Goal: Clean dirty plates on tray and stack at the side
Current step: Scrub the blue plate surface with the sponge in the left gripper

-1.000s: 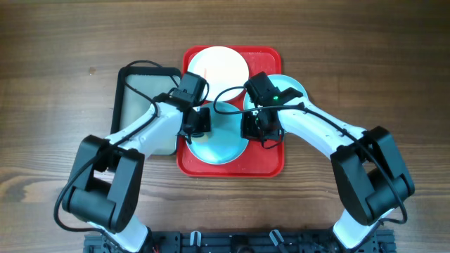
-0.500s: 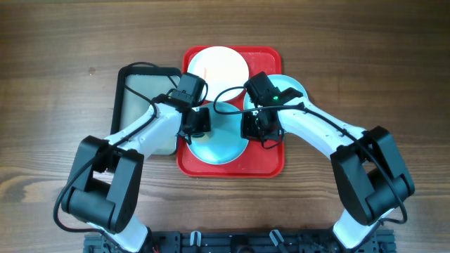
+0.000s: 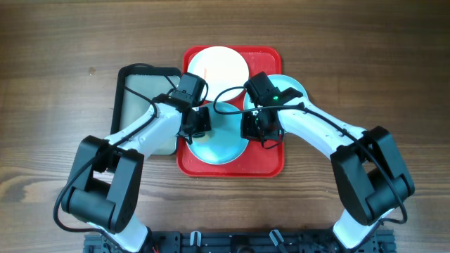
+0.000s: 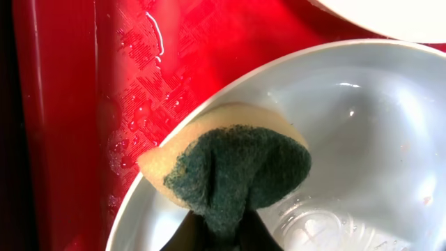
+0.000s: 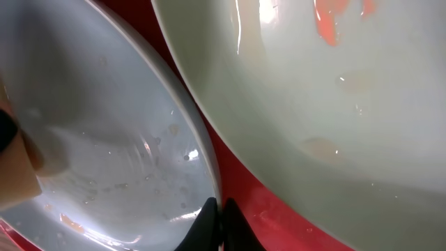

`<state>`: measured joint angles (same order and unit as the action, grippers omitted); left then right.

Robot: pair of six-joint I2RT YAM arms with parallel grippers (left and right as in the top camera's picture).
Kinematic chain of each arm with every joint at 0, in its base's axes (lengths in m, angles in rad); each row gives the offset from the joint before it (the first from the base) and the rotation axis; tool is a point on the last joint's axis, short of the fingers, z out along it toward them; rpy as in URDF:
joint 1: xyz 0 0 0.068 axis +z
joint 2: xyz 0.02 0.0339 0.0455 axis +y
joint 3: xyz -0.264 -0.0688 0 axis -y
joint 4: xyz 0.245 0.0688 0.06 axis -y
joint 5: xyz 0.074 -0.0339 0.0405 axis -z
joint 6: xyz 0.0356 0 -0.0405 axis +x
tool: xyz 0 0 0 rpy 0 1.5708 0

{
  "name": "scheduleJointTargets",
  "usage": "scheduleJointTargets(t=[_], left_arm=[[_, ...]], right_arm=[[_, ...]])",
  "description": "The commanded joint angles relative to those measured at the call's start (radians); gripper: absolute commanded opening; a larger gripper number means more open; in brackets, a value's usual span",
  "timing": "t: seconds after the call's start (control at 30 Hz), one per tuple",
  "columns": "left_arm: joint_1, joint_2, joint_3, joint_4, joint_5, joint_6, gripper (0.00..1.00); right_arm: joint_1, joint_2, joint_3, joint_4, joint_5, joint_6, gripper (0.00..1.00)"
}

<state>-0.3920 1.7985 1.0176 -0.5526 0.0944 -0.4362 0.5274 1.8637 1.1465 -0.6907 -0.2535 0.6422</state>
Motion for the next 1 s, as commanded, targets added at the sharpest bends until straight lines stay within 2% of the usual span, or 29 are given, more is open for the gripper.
scheduleJointTargets(t=[0.0,0.07,0.1,0.13,0.17,0.73,0.9,0.93,0.97], left_arm=[[-0.006,0.02,-0.048,-0.035,-0.026,-0.013,0.16],[-0.006,0.002,-0.048,-0.035,-0.025,-0.013,0.17],[-0.006,0.0,-0.048,-0.035,-0.026,-0.013,0.13],[-0.006,-0.002,-0.048,-0.035,-0.025,-0.013,0.05],[-0.006,-0.003,-0.048,-0.035,-0.026,-0.013,0.04],[-0.021,-0.02,-0.048,-0.076,-0.097,-0.013,0.04],[-0.058,-0.018,-0.048,-0.078,-0.162,-0.013,0.04],[-0.065,-0.018,-0.048,-0.076,-0.176,-0.013,0.1],[-0.075,-0.018,-0.048,-0.074,-0.19,-0.013,0.25]], right_arm=[[-0.001,0.018,-0.01,0.003,-0.009,-0.014,0.04],[-0.001,0.018,-0.01,0.003,-0.009,-0.014,0.04],[-0.001,0.018,-0.01,0.003,-0.009,-0.014,0.04],[-0.001,0.018,-0.01,0.003,-0.009,-0.014,0.04],[-0.001,0.018,-0.01,0.003,-0.009,-0.014,0.04],[-0.001,0.018,-0.01,0.006,-0.01,-0.014,0.04],[-0.001,0.018,-0.01,0.006,-0.009,-0.014,0.04],[-0.001,0.018,-0.01,0.006,-0.009,-0.014,0.04],[-0.001,0.018,-0.01,0.006,-0.009,-0.014,0.04]])
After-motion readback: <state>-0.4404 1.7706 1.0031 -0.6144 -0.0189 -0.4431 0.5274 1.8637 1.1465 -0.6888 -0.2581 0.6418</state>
